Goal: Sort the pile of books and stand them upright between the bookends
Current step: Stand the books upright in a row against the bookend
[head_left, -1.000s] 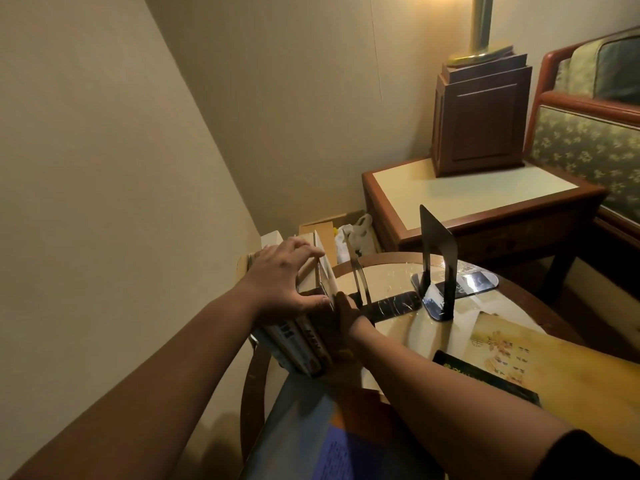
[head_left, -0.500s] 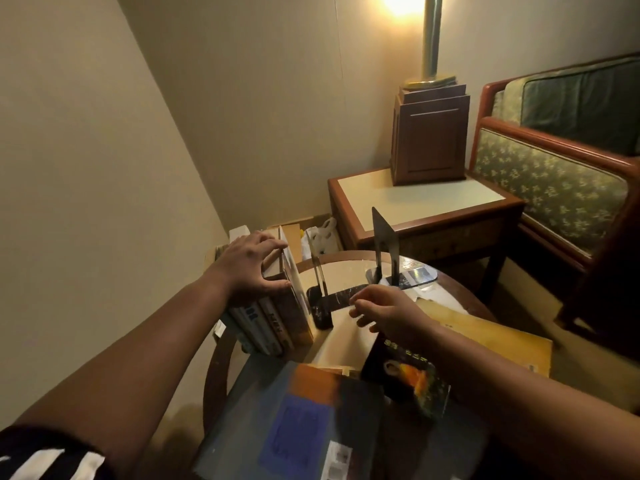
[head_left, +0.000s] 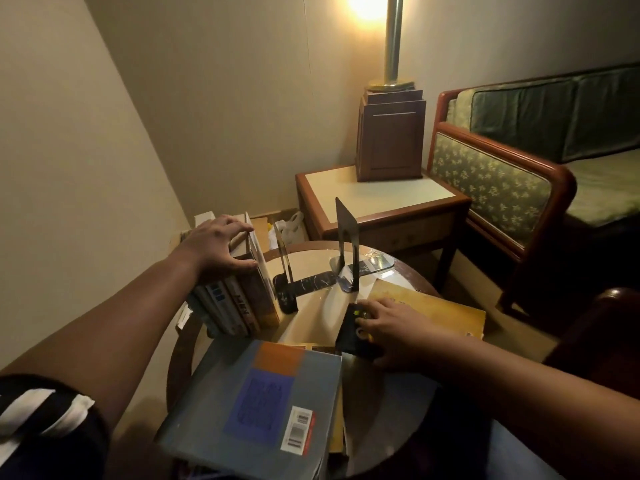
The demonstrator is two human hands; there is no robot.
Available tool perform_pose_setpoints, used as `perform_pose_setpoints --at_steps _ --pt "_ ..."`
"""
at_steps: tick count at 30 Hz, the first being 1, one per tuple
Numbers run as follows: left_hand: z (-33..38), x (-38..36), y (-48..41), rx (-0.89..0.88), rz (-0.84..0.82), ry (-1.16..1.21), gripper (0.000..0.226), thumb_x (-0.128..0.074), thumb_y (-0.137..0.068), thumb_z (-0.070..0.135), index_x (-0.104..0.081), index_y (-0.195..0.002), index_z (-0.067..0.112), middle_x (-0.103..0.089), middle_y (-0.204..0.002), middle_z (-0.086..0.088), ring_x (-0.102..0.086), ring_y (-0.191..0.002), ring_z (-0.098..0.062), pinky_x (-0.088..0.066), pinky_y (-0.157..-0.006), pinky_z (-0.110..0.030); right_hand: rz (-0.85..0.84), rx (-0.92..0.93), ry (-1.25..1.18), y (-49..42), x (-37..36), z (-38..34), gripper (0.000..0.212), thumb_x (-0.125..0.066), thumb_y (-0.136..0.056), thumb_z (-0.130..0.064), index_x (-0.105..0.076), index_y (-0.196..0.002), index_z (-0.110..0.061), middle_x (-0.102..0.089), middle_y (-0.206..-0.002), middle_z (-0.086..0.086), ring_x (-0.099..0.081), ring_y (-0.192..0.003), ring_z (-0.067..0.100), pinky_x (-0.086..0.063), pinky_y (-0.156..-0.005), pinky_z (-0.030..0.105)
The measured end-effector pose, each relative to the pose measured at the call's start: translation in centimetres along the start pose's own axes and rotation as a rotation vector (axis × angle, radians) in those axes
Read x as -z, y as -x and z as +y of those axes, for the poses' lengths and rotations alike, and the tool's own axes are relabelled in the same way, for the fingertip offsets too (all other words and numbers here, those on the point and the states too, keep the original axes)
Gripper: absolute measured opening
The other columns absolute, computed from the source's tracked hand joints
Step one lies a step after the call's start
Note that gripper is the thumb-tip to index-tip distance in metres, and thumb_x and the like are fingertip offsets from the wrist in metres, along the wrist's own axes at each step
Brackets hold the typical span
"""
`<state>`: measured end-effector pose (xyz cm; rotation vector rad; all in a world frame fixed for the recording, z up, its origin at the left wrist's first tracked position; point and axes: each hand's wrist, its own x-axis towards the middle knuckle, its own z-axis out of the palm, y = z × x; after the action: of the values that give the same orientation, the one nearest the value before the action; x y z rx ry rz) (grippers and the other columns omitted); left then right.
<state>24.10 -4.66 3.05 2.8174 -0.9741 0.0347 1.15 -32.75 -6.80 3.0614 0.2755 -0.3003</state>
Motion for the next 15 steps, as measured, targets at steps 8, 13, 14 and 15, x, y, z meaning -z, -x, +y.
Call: perform_pose_setpoints --at_steps 8,13,14,15 --pt "-0.4 -0.4 -0.6 -0.019 -0.010 0.002 0.107 -0.049 -0.047 0.090 -0.047 -0.140 0.037 -0.044 -0.145 -0.002 -0.042 -0.132 -0.028 -0.041 -0.103 -0.051 -0.006 -0.109 -0.165 1.9 1.4 2.5 0.069 -0.073 -0.085 -0.034 -0.040 -0.146 -0.028 -0.044 -0.142 0.003 -0.049 -0.121 0.023 -0.051 -0.097 0.035" --pt "0.1 -0.3 -0.5 -0.020 -0.005 0.008 0.108 -0.048 -0.047 0.088 -0.045 -0.141 0.036 -0.042 -0.147 -0.003 -0.041 -0.133 -0.029 -0.042 -0.101 -0.051 -0.113 0.019 -0.029 1.0 0.5 1.9 0.073 -0.063 -0.091 -0.049 -0.019 -0.149 -0.054 -0.006 -0.164 0.005 -0.010 -0.148 0.038 -0.030 -0.114 0.056" --pt "0.1 -0.3 -0.5 -0.018 -0.002 0.008 0.107 -0.048 -0.047 0.088 -0.045 -0.141 0.036 -0.042 -0.147 -0.002 -0.041 -0.133 -0.029 -0.042 -0.101 -0.051 -0.128 0.042 0.000 0.8 0.2 1.9 0.074 -0.065 -0.089 -0.049 -0.019 -0.148 -0.055 -0.004 -0.164 0.005 -0.007 -0.149 0.038 -0.030 -0.114 0.058" --pt "0.1 -0.3 -0.5 -0.017 0.000 0.008 0.107 -0.048 -0.048 0.088 -0.045 -0.141 0.037 -0.042 -0.147 -0.002 -0.041 -0.133 -0.029 -0.043 -0.101 -0.052 -0.130 0.056 0.019 0.6 0.0 1.9 0.076 -0.068 -0.088 -0.048 -0.021 -0.147 -0.055 -0.005 -0.164 0.004 -0.007 -0.148 0.038 -0.032 -0.113 0.059"
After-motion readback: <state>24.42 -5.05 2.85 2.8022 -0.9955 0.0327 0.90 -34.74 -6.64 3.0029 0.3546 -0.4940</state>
